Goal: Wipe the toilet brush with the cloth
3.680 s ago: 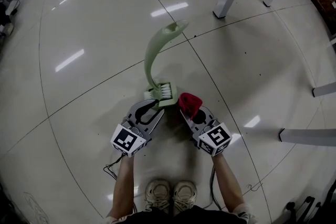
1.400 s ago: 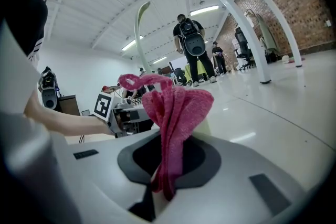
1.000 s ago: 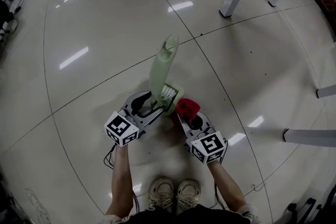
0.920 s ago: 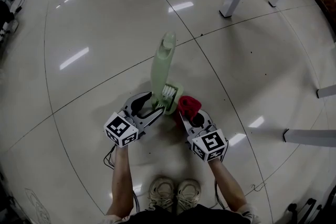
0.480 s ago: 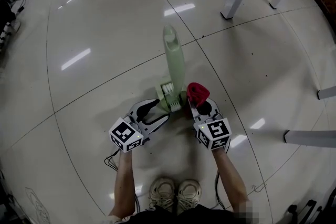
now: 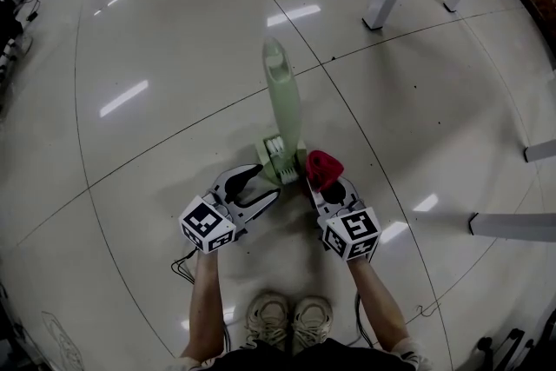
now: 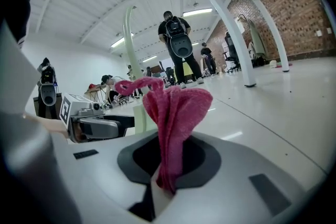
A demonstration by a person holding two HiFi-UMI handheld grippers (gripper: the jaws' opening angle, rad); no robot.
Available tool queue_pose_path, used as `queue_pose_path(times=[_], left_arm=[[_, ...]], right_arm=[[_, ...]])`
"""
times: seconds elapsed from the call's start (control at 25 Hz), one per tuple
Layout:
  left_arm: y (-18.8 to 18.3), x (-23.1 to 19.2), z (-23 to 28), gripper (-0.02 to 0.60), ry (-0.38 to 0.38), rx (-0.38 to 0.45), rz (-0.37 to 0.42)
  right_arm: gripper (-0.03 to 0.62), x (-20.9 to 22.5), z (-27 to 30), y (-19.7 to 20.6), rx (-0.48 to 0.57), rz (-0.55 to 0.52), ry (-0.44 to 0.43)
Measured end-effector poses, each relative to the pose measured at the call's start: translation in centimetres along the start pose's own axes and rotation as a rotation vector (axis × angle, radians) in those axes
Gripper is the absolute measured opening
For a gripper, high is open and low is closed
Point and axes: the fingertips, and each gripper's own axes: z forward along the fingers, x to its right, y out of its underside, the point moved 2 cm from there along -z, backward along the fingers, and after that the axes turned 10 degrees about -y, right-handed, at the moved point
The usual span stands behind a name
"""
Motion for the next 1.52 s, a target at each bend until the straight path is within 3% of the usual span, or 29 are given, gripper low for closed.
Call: queue_pose_path(times=[0.12, 0.24, 0.4, 0.56, 0.68, 0.88, 1.16, 1.52], left_arm=[[0.0, -0.1, -0.1, 0.253, -0.002, 0.006, 0.014], [-1.2, -1.8, -0.3, 0.255, -0.042, 0.066, 0.023], [-2.8, -4.2, 0.6, 0.255, -0.053, 0.087, 0.082], [-3.4, -4.8, 1.7, 0.265, 0.02, 0.052, 0.12], [-3.4, -4.0, 2.4, 0.313, 0.105, 0.021, 0.13], [-2.7, -4.7, 3.2, 0.322, 0.116, -0.026, 0.159], [-3.2, -4.8, 4.0, 0.322, 0.146, 0.01, 0.104], [-2.6, -4.5, 1.8, 0.322, 0.093, 0.009, 0.08]], right_arm=[[0.031, 0.1, -0.3, 0.1, 0.007, 0.015, 0.003], [0.031, 0.3, -0.2, -0.2, 0.006, 0.011, 0.006], [0.031, 0.5, -0.1, -0.3, 0.011, 0.012, 0.006], [0.031, 0.6, 0.1, -0.3, 0.009, 0.012, 0.001], [0.031, 0.8, 0.3, -0.4, 0.001, 0.005, -0.003], [0.031, 1.0, 0.4, -0.5, -0.006, 0.001, -0.013], [0.031, 1.0, 0.6, -0.6, -0.013, -0.009, -0.023], [0.031, 1.8, 2.0, -1.2, -0.041, -0.084, -0.044]])
